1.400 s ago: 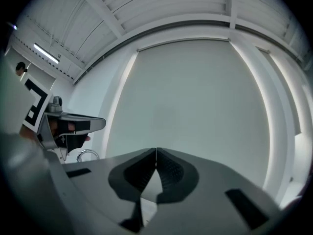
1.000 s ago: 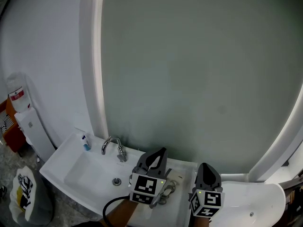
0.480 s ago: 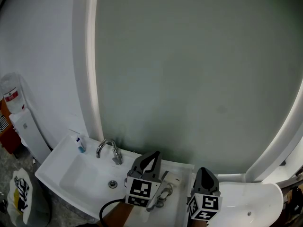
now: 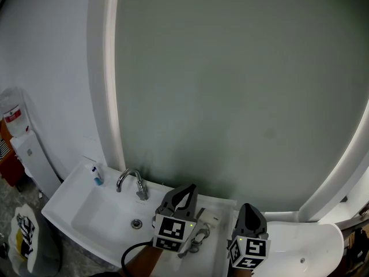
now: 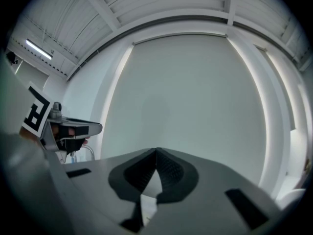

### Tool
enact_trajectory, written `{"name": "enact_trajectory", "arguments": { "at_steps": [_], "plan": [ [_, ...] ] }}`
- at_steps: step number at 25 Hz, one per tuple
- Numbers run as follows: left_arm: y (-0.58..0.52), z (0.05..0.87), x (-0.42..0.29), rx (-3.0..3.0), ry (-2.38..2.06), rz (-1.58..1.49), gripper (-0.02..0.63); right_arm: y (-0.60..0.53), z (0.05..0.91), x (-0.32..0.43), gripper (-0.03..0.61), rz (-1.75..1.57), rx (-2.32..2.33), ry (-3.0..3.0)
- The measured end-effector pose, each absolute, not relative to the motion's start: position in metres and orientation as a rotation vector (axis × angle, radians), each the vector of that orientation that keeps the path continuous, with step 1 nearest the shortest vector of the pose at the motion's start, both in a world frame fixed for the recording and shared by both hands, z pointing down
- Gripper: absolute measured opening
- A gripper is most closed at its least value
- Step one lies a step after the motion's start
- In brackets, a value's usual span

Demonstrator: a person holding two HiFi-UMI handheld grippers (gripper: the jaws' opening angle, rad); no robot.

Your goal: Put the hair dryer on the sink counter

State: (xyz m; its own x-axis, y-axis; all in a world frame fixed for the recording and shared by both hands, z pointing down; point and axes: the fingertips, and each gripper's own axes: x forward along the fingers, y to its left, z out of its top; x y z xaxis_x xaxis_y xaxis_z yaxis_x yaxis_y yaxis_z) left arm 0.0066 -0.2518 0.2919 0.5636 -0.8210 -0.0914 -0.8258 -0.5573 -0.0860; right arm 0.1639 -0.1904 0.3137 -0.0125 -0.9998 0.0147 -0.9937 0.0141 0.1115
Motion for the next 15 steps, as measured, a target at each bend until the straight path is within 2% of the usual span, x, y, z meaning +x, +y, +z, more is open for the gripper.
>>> {"name": "enact_trajectory", "arguments": {
  "at_steps": [15],
  "plan": [
    [-0.266, 0.306, -0.002, -2.722, 1.482, 0.038, 0.009, -0.193, 0.323, 0.173, 0.02, -0.07, 2.146, -2.151]
  ]
}}
